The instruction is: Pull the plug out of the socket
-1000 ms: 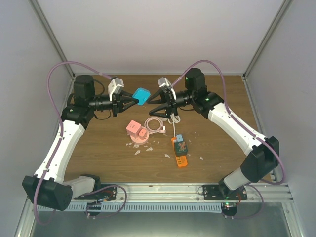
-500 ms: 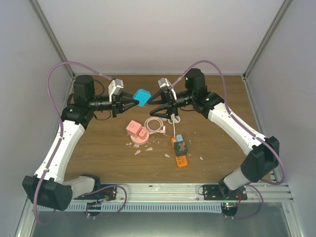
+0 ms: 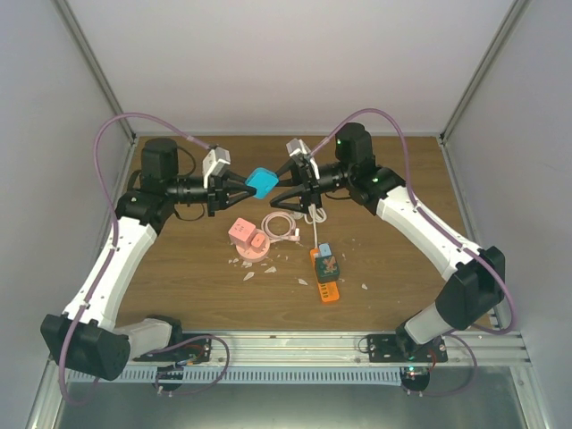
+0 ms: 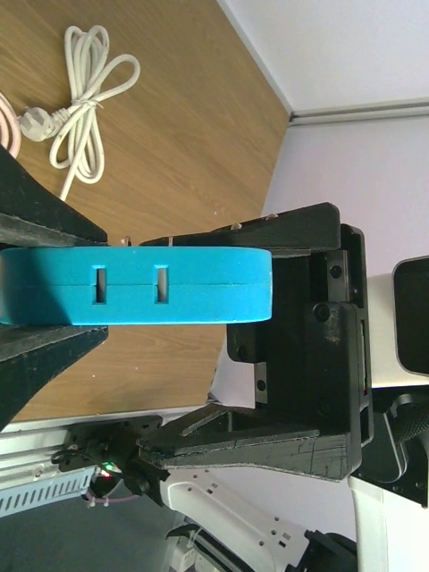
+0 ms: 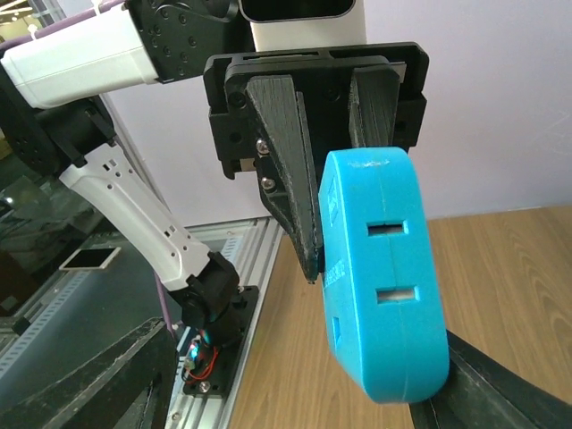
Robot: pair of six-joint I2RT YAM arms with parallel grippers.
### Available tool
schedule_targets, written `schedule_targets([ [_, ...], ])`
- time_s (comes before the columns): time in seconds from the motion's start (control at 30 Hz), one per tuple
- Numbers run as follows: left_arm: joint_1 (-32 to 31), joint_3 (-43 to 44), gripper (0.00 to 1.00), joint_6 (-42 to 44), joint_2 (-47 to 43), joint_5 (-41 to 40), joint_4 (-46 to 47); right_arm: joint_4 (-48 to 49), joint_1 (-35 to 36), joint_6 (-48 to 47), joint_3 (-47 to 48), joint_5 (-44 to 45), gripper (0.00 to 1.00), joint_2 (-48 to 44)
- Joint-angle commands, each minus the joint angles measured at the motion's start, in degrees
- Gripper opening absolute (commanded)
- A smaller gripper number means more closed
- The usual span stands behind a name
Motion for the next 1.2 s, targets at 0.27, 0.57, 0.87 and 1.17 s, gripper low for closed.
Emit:
schedule_targets([
  [0.27,-0.29,-0.23,0.00,-5.77,2.62,-6.58,4.83,1.94,1.91,-0.31,1.05,-3.16,0.65,-0.15],
  [0.57,-0.26,0.46,0.00,-6.13,6.48,-4.43,5.48,3.12,3.32,-0.02,5.22,-6.83,0.60,2.90],
  [0.87,3.36,-1.27,0.00,-3.66,6.96,2.70,4.07,6.84,-2.67,5.81,7.80,-4.61,0.83,6.38],
  [1.17,11.13,0.92,0.00,-0.94,11.37,5.47,1.10,6.38,-8.90,5.67,11.13,-1.92,1.00,9.77],
])
